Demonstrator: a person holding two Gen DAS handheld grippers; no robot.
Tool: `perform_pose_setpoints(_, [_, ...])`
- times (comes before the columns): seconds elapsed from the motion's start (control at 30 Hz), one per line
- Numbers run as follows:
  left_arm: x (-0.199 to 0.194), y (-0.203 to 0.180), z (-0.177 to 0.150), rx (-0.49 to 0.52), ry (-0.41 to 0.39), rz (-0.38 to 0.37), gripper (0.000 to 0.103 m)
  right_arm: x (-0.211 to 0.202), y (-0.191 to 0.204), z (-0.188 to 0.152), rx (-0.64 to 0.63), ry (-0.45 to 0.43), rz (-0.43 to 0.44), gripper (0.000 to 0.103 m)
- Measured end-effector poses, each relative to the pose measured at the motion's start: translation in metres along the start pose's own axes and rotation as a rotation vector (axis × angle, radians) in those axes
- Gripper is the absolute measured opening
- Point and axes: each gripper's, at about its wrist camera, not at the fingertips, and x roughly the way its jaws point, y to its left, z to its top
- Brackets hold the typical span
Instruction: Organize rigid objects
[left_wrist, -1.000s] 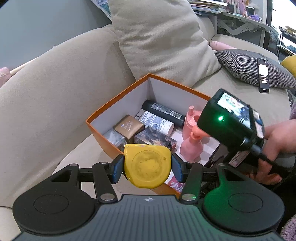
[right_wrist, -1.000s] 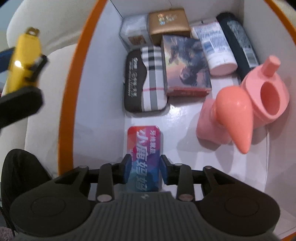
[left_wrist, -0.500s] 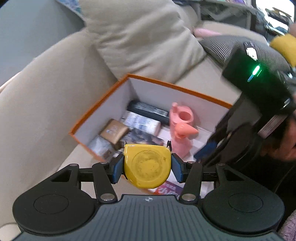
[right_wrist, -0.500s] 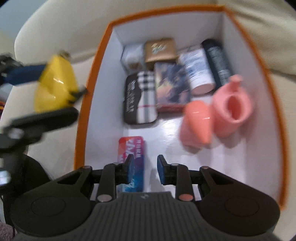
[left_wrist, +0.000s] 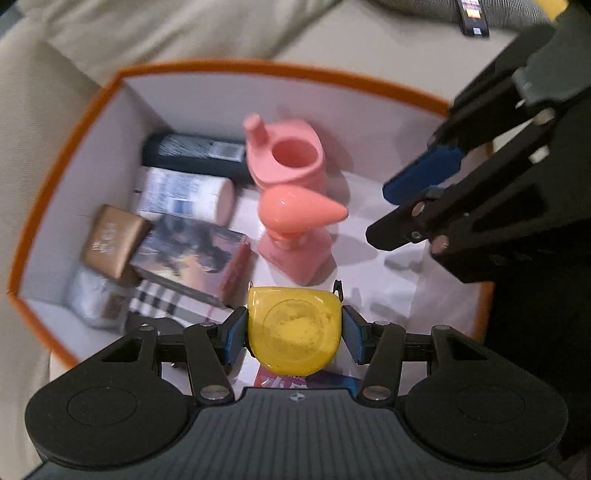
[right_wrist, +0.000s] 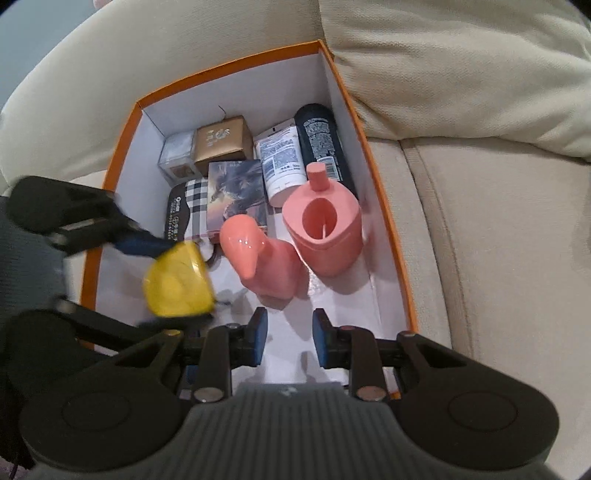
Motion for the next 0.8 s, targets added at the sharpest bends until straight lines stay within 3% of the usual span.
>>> perform_pose_setpoints(0.23, [0.024, 0.005, 0.008, -0.011, 0.062, -0.077, 0.062, 0.012, 0.004, 0.003, 0.005, 0.012, 0.013, 0.028])
perform_pose_setpoints(0.47, [0.030, 0.002, 0.002, -0.007, 0.079, -0.047, 0.066, 0.018, 0.005, 0.004, 0.000, 0.023, 0.011, 0.029])
perform_pose_setpoints(0.67, [0.008, 0.004, -0.004, -0.034, 0.032, -0.027, 0.069, 0.017, 0.011, 0.002, -0.014, 0.020, -0.001, 0.038])
perform_pose_setpoints(0.8, [-0.035, 0.009, -0.020, -0.101, -0.061, 0.020, 0.070, 0.004, 0.017, 0.002, -0.027, -0.001, -0.011, 0.039])
